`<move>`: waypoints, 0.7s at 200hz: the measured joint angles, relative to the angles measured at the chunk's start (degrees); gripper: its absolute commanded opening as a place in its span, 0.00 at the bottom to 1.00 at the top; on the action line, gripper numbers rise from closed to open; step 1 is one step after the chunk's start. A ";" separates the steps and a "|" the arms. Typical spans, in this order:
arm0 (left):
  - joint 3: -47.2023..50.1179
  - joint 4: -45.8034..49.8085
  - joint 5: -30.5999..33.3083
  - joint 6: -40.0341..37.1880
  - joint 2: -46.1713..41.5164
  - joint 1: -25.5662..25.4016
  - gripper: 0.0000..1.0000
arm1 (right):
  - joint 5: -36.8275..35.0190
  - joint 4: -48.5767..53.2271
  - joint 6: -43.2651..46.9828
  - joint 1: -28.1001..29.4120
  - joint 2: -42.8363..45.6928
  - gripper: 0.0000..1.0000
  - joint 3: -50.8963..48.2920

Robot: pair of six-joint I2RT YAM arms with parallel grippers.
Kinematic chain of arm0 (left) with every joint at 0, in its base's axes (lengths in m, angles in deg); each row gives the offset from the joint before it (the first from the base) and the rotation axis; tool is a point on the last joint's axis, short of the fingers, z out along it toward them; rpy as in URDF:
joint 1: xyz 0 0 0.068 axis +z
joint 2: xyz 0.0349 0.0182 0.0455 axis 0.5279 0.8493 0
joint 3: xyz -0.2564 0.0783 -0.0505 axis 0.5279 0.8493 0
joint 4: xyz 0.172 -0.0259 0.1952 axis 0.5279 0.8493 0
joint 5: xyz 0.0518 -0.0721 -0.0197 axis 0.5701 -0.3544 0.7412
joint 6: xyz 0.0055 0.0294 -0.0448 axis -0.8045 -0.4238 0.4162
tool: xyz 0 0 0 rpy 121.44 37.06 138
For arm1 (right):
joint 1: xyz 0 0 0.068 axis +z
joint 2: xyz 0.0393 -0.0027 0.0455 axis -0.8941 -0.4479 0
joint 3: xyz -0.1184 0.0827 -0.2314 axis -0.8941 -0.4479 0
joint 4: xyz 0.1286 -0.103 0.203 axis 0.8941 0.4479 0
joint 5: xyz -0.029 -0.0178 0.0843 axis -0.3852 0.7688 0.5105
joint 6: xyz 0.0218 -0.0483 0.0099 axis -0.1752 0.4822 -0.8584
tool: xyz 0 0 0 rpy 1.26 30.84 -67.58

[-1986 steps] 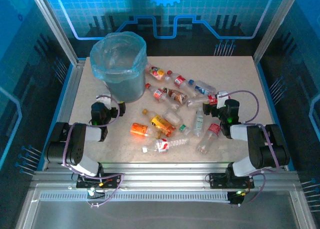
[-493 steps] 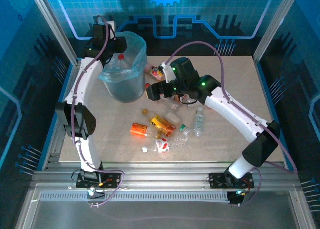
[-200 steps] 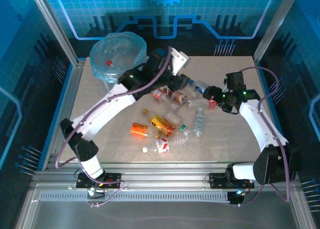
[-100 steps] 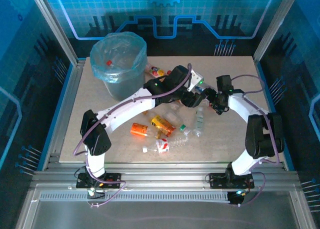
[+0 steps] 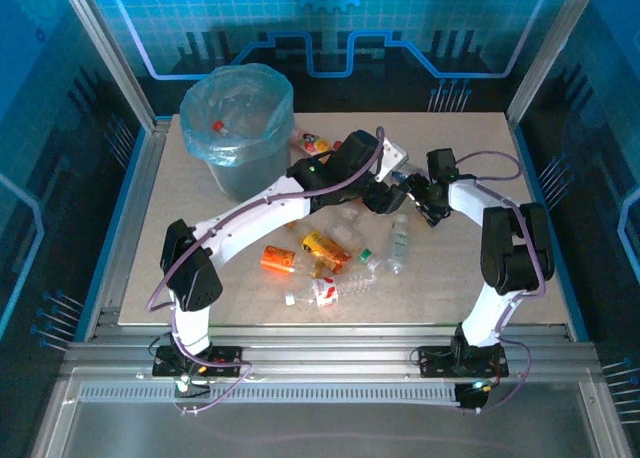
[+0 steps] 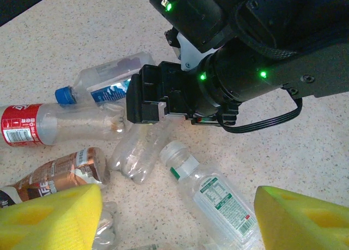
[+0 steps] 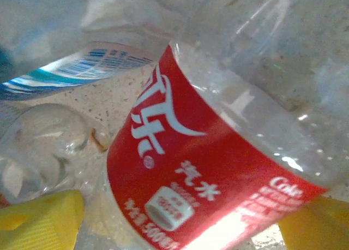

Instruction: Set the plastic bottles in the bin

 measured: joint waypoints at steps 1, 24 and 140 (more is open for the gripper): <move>0.00 0.00 0.02 0.00 0.00 0.00 0.75 | 0.00 -0.02 -0.02 0.00 -0.04 0.91 0.00; 0.04 0.00 0.20 0.00 0.00 0.00 0.75 | 0.22 -0.55 -0.66 -0.61 -1.49 0.89 0.09; 0.04 0.04 1.68 0.09 -0.42 0.07 0.74 | 0.44 -1.38 0.26 -1.33 0.20 0.56 0.22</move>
